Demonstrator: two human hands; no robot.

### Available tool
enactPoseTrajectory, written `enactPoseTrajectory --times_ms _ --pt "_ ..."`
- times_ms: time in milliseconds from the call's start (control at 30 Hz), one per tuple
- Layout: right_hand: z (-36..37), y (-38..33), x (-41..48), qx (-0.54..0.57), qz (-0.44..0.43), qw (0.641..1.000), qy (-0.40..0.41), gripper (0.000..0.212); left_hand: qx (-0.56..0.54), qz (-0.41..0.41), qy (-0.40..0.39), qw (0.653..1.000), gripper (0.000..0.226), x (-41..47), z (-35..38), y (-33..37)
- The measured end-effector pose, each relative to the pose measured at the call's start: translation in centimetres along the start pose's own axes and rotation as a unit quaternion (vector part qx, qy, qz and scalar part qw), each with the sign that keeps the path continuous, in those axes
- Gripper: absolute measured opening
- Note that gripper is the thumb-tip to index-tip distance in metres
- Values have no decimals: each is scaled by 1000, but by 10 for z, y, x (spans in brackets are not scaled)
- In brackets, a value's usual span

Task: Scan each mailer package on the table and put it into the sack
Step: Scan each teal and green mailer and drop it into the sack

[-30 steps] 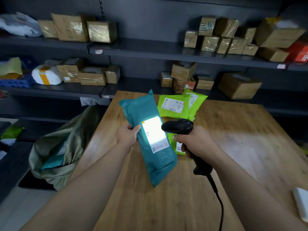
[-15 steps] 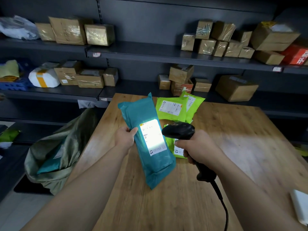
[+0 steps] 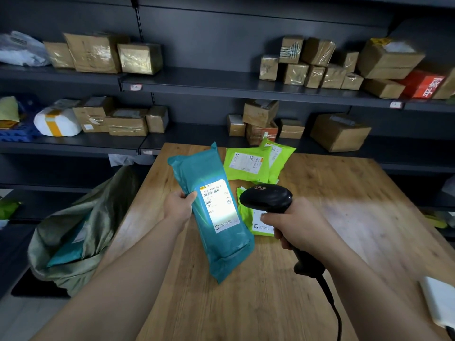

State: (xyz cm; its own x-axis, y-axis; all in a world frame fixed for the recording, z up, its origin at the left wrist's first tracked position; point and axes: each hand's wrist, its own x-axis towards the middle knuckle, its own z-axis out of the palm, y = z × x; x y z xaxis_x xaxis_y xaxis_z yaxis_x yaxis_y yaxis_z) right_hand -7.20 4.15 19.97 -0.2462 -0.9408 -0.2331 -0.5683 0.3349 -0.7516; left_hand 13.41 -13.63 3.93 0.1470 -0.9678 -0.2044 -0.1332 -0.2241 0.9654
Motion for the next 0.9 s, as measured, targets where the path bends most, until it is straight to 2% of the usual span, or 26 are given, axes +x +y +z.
enactPoseTrajectory --times_ms 500,633,767,900 --pt "11 10 2 55 -33 998 -1 23 -7 -15 5 1000 13 -16 -3 8" --pt "27 6 18 172 -29 985 -3 22 -42 -21 11 999 12 -30 -15 16" --pt "61 -2 39 245 -7 968 -51 10 -82 -31 47 995 13 -38 -55 20" --pt "115 -20 50 253 -8 961 -109 13 -96 -61 95 989 19 -36 -115 14"
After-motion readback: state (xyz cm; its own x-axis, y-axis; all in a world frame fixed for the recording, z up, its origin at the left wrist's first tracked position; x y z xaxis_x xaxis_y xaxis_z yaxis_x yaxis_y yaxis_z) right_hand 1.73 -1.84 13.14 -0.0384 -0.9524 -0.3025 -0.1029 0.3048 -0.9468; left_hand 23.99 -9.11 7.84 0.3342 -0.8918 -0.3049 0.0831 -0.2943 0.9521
